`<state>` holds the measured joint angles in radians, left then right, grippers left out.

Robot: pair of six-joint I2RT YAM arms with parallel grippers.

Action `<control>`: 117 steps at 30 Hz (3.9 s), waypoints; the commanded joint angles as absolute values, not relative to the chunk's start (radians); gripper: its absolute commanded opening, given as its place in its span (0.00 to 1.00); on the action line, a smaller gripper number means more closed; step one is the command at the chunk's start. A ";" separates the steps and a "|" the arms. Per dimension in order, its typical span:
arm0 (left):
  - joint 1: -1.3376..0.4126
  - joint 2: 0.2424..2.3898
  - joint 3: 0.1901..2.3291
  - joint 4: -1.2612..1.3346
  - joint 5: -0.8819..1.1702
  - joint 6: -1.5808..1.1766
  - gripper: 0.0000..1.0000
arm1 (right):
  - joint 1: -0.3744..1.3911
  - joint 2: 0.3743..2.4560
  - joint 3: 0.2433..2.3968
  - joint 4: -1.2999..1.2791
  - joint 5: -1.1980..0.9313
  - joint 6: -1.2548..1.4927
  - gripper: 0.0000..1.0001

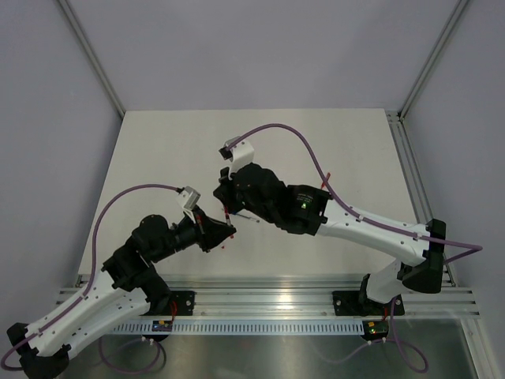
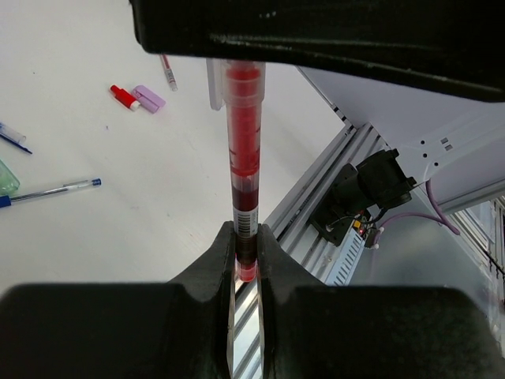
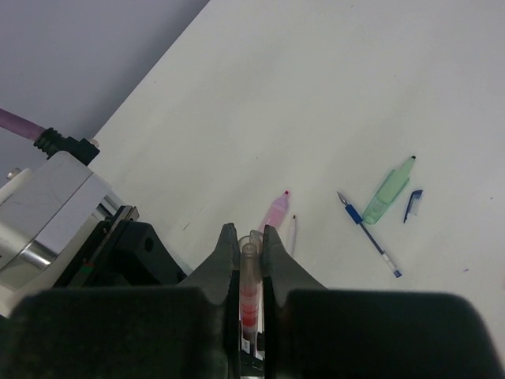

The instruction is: Insert the pens into the pen caps

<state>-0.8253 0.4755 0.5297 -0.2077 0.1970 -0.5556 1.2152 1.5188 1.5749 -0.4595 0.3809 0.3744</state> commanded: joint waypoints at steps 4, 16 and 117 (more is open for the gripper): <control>-0.824 0.477 0.566 -0.133 0.196 -0.569 0.00 | 1.210 1.453 1.438 -0.384 0.382 0.423 0.00; -0.808 0.531 0.753 -0.143 0.144 -0.502 0.00 | 1.316 1.425 0.990 -0.181 0.356 0.653 0.00; -0.608 0.238 0.764 -0.719 -0.359 -0.422 0.95 | 0.948 1.680 1.244 -0.321 0.104 0.442 0.40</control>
